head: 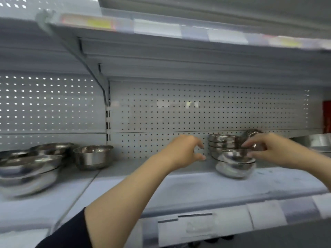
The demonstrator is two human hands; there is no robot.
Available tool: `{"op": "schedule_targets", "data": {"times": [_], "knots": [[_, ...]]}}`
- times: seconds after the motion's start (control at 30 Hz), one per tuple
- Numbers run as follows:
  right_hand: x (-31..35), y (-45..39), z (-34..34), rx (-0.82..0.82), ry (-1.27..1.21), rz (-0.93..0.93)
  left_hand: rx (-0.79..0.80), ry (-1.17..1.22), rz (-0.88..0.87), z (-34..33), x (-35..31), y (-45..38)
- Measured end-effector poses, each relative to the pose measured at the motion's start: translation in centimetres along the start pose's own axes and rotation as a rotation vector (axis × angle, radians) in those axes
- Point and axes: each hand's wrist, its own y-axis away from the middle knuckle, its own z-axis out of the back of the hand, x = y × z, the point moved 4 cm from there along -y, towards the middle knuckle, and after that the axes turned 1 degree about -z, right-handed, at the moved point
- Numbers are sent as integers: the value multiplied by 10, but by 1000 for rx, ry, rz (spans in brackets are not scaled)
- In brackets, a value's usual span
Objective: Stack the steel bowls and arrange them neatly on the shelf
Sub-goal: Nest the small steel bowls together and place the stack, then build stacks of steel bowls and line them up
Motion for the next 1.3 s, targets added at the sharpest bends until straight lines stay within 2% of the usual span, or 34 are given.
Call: {"op": "schedule_targets", "data": {"times": [0.13,0.3,0.57,0.8,0.97,1.07,1.17,1.23,1.3], "knots": [[-28,-9,-14,79,-19,45,36,14,28,-22,-24,-30],[-41,-23,-20,75,-40,150,149,70,47,-46,-33,-53],[-53,-24,-30,10,-148,222,58,31,13,-57,-26,-75],[-60,-21,-35,19,-183,271,94,21,-48,-63,-27,-76],[-61,-22,-33,51,-209,276,94,78,-25,-64,-27,-75],[-68,-22,-30,31,-307,238,84,119,40,-60,-21,-74],[-87,-24,-35,99,-281,106,45,105,234,-60,-5,-71],[-94,-23,-44,201,-363,50,85,169,388,-69,6,-68],[-97,-25,-53,242,-535,16,181,346,450,-84,8,-68]]}}
